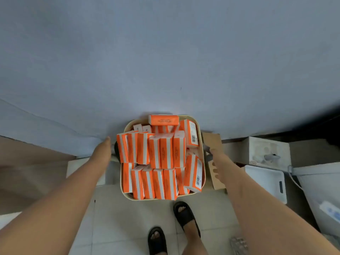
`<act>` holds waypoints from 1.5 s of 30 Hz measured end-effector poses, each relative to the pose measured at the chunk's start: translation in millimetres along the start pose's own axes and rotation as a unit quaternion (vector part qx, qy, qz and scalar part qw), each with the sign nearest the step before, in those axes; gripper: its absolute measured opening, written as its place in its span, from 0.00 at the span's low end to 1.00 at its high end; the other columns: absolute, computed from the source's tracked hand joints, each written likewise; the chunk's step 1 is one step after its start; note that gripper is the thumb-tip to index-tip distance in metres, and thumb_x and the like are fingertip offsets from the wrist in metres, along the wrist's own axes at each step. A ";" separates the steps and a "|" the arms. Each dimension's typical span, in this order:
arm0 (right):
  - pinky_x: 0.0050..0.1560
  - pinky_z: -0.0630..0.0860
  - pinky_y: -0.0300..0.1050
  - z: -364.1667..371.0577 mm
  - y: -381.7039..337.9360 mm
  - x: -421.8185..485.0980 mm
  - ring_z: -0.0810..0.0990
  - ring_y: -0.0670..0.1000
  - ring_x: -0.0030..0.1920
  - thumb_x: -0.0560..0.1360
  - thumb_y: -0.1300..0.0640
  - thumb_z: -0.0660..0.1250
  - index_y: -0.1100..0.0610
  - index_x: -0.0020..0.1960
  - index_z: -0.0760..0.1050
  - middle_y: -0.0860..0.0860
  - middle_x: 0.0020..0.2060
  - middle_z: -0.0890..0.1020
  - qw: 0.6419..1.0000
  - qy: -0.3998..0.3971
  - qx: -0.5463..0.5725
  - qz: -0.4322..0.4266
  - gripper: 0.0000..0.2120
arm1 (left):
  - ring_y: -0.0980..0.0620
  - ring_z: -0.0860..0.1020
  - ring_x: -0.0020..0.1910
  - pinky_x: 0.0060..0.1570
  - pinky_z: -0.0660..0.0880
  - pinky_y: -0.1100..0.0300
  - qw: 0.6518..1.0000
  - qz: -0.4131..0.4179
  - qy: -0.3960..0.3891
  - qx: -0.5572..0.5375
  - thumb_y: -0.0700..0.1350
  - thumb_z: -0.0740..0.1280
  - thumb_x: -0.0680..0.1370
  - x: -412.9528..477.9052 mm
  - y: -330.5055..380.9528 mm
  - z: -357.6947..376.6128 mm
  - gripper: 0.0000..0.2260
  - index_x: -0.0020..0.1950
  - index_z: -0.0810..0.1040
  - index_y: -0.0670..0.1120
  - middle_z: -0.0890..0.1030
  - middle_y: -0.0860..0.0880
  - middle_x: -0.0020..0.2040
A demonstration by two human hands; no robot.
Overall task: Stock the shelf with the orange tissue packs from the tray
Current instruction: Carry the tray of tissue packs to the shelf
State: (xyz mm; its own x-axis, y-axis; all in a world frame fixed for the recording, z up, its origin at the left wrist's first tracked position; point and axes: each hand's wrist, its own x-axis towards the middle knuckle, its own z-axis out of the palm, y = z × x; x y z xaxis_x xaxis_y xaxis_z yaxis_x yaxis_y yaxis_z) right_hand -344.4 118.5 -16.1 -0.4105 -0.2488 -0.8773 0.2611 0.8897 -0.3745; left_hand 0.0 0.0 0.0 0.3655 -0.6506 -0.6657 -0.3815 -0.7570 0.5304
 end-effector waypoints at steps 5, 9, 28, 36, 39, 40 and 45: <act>0.48 0.76 0.50 14.3 6.9 51.0 0.82 0.55 0.47 0.81 0.52 0.69 0.56 0.49 0.80 0.56 0.47 0.84 0.998 0.039 0.021 -0.034 0.07 | 0.43 0.76 0.55 0.52 0.73 0.51 0.994 0.035 -0.045 0.093 0.39 0.59 0.85 36.5 -16.5 24.9 0.08 0.50 0.76 0.46 0.80 0.42 0.50; 0.51 0.82 0.48 15.4 -3.6 70.9 0.84 0.54 0.50 0.78 0.58 0.72 0.55 0.53 0.79 0.52 0.50 0.84 0.989 0.053 0.136 -0.041 0.05 | 0.39 0.79 0.59 0.60 0.74 0.46 0.996 0.017 -0.005 0.085 0.39 0.61 0.83 63.0 -20.0 23.8 0.07 0.48 0.76 0.42 0.81 0.36 0.57; 0.60 0.82 0.55 18.5 -45.6 13.6 0.86 0.59 0.52 0.81 0.55 0.69 0.57 0.46 0.77 0.59 0.49 0.85 0.994 0.014 0.009 -0.108 0.08 | 0.45 0.77 0.34 0.46 0.77 0.51 0.998 0.034 -0.034 -0.042 0.45 0.64 0.81 10.4 1.1 2.3 0.13 0.40 0.78 0.42 0.79 0.42 0.34; 0.36 0.76 0.43 14.2 -40.4 -10.2 0.85 0.52 0.40 0.82 0.54 0.69 0.57 0.49 0.81 0.54 0.40 0.85 0.990 0.017 -0.037 -0.137 0.07 | 0.48 0.78 0.39 0.45 0.73 0.54 0.998 0.027 -0.010 -0.049 0.60 0.53 0.86 -16.8 4.6 2.1 0.25 0.40 0.75 0.45 0.79 0.42 0.39; 0.37 0.79 0.44 11.0 -38.1 -21.3 0.87 0.52 0.39 0.80 0.53 0.71 0.57 0.50 0.82 0.54 0.39 0.86 0.986 0.007 -0.043 -0.158 0.08 | 0.48 0.80 0.39 0.42 0.72 0.56 0.998 0.025 -0.015 -0.052 0.61 0.53 0.86 -31.3 2.0 -3.2 0.26 0.41 0.77 0.44 0.81 0.41 0.40; 0.37 0.79 0.44 9.5 -39.1 -27.4 0.87 0.52 0.39 0.80 0.53 0.71 0.58 0.50 0.82 0.53 0.38 0.86 0.985 0.004 -0.056 -0.166 0.08 | 0.47 0.81 0.40 0.41 0.73 0.56 0.998 0.025 -0.014 -0.053 0.61 0.54 0.86 -35.1 0.1 -6.5 0.26 0.42 0.78 0.44 0.82 0.39 0.41; 0.42 0.83 0.47 8.0 -50.1 -58.4 0.87 0.52 0.41 0.80 0.50 0.71 0.57 0.49 0.82 0.53 0.40 0.87 0.975 0.000 -0.107 -0.196 0.09 | 0.42 0.82 0.44 0.53 0.78 0.50 0.998 0.029 -0.024 -0.057 0.61 0.56 0.85 -59.9 -6.9 -30.9 0.25 0.38 0.76 0.46 0.83 0.37 0.47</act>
State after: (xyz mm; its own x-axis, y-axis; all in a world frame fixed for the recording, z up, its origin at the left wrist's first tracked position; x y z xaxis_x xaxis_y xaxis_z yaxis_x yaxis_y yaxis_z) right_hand -326.5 85.3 51.5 -0.4417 -0.5865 -0.6789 -0.1038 0.7850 -0.6107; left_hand 7.0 42.3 52.4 0.3042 -0.6914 -0.6553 -0.3012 -0.7224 0.6225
